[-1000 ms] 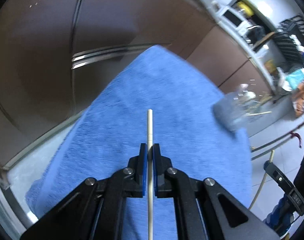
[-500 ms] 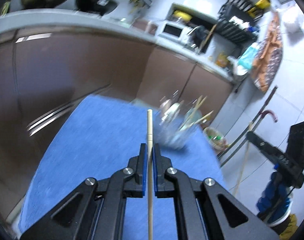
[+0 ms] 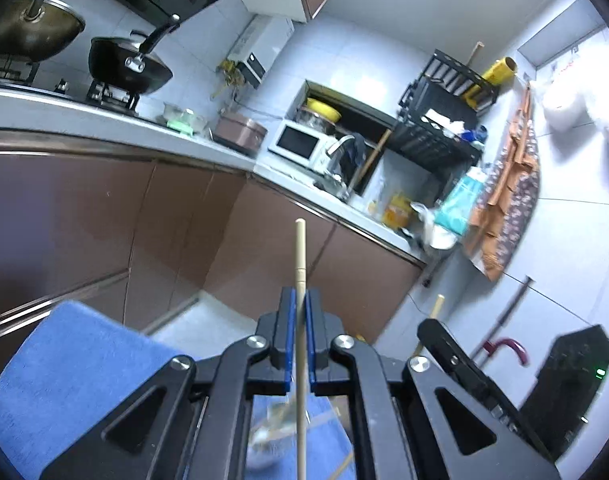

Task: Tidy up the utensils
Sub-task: 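Lower the chopstick into the wire holder with the left tool while the right tool drops its chopstick in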

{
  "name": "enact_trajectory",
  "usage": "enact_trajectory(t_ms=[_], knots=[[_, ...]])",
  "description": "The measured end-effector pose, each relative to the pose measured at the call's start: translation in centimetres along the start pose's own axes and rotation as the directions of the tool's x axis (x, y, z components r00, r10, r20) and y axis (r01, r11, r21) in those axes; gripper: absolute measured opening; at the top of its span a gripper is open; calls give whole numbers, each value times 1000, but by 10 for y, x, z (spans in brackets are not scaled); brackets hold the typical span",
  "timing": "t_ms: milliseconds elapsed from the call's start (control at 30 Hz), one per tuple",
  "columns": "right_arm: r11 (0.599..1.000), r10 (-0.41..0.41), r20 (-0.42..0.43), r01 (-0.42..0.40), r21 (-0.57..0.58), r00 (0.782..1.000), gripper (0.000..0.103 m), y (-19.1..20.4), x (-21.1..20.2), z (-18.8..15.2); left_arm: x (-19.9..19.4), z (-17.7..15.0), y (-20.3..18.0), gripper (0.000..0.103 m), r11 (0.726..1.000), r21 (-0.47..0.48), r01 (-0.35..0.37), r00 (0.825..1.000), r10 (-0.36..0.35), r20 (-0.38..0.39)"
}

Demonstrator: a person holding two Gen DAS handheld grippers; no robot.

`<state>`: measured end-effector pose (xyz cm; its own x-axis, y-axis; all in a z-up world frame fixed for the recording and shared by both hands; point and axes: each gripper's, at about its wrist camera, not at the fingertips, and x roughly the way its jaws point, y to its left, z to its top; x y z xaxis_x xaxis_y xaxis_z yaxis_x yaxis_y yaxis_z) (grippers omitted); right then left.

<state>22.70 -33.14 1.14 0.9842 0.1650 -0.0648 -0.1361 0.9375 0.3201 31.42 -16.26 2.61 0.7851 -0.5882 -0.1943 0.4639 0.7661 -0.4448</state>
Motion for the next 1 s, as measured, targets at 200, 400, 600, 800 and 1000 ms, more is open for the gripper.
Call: enact_trajectory(t_ms=[200, 400, 600, 800, 1000], knots=[[999, -37, 37, 37, -13, 999, 6, -24, 32, -7, 58, -22, -1, 4, 996, 29, -85, 996, 84, 41], [995, -84, 40, 86, -51, 996, 6, -34, 52, -27, 88, -47, -2, 4, 980, 99, -172, 981, 161, 111], [987, -140, -2, 140, -81, 990, 6, -42, 54, -60, 93, -79, 9, 6, 968, 131, -214, 970, 194, 149], [989, -136, -38, 134, -56, 990, 23, -47, 41, -69, 75, -90, 19, 26, 974, 132, -184, 979, 169, 115], [988, -149, -17, 148, -51, 989, 30, -40, 12, -57, 41, -82, 11, 34, 965, 172, -200, 979, 187, 85]])
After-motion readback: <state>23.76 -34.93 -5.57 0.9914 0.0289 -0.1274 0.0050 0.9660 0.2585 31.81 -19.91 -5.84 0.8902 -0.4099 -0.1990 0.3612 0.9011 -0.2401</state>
